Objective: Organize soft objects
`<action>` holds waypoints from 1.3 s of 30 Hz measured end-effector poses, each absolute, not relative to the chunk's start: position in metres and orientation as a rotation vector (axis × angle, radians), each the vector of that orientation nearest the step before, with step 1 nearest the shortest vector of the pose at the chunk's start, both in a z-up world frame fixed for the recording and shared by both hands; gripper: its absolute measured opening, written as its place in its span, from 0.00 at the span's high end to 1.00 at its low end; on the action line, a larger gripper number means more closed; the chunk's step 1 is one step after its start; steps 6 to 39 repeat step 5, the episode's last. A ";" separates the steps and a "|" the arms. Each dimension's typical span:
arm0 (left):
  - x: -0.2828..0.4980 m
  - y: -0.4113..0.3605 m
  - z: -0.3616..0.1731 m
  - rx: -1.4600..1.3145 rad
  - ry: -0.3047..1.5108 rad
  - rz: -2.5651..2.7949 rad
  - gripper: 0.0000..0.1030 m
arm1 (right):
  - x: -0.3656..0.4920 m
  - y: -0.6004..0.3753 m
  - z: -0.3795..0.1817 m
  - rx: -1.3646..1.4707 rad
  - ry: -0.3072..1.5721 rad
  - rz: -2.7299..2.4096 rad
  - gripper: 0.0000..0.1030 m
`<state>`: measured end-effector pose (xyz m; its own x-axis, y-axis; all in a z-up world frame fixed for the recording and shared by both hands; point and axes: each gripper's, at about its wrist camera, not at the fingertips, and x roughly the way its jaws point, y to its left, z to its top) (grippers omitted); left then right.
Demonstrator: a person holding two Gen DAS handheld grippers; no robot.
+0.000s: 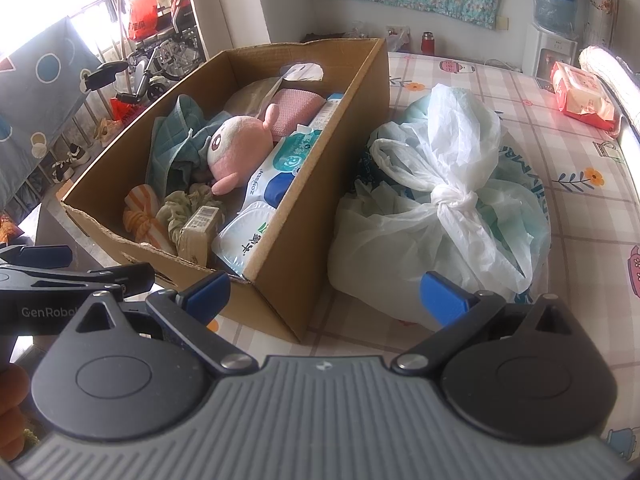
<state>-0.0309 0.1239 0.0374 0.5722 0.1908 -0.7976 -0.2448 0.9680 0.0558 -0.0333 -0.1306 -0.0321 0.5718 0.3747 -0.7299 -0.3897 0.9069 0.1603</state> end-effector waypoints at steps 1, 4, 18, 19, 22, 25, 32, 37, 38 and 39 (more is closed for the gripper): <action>-0.031 0.124 0.038 -0.062 0.928 0.256 0.02 | -0.033 -0.131 -0.032 -0.019 0.851 0.448 0.01; -0.030 0.124 0.038 -0.062 0.928 0.256 0.02 | -0.033 -0.130 -0.032 -0.019 0.851 0.449 0.01; -0.030 0.124 0.038 -0.062 0.928 0.256 0.02 | -0.033 -0.130 -0.032 -0.019 0.852 0.449 0.01; -0.030 0.124 0.038 -0.062 0.928 0.256 0.02 | -0.033 -0.130 -0.032 -0.019 0.852 0.449 0.01; -0.030 0.124 0.038 -0.062 0.928 0.256 0.02 | -0.033 -0.130 -0.032 -0.019 0.852 0.449 0.01; -0.030 0.124 0.038 -0.062 0.928 0.256 0.02 | -0.033 -0.130 -0.032 -0.019 0.852 0.449 0.01; -0.030 0.124 0.038 -0.062 0.928 0.256 0.02 | -0.033 -0.130 -0.032 -0.019 0.852 0.449 0.01; -0.030 0.124 0.038 -0.062 0.928 0.256 0.02 | -0.033 -0.130 -0.032 -0.019 0.852 0.449 0.01; -0.030 0.124 0.038 -0.062 0.928 0.256 0.02 | -0.033 -0.130 -0.032 -0.019 0.852 0.449 0.01; -0.030 0.124 0.038 -0.062 0.928 0.256 0.02 | -0.033 -0.130 -0.032 -0.019 0.852 0.449 0.01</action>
